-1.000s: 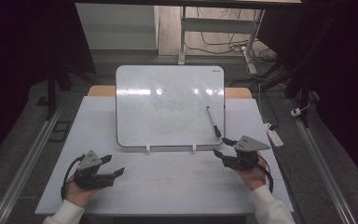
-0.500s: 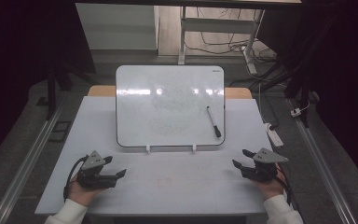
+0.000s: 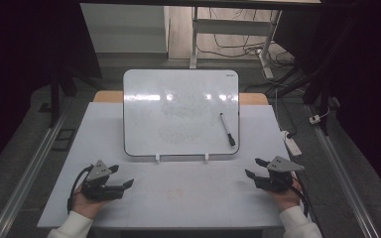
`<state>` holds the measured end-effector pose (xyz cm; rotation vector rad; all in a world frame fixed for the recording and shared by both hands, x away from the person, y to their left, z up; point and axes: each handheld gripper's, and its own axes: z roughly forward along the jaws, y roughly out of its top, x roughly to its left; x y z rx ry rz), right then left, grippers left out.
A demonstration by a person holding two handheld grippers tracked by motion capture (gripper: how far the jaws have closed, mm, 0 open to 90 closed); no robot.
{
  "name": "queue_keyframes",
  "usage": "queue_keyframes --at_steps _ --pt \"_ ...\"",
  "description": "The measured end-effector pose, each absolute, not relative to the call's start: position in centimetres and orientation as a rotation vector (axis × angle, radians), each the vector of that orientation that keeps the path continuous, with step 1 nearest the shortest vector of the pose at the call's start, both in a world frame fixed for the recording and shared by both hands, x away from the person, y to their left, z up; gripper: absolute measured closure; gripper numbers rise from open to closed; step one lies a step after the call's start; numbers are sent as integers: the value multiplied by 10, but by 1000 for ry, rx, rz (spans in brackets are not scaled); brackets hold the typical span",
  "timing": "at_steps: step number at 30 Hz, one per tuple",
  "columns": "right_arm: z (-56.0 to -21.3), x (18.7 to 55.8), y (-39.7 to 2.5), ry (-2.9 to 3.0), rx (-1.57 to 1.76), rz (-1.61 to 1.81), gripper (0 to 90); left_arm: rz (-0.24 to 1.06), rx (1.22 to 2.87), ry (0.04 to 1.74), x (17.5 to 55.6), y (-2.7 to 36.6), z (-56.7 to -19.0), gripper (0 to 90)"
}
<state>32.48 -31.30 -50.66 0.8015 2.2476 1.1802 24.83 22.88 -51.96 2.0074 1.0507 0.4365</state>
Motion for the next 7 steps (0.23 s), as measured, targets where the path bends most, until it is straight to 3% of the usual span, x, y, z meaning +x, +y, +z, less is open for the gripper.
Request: queue_keyframes --at_steps 7 --pt "-507 325 -313 2254 801 1171 393 439 2009 1050 248 229 -520 230"
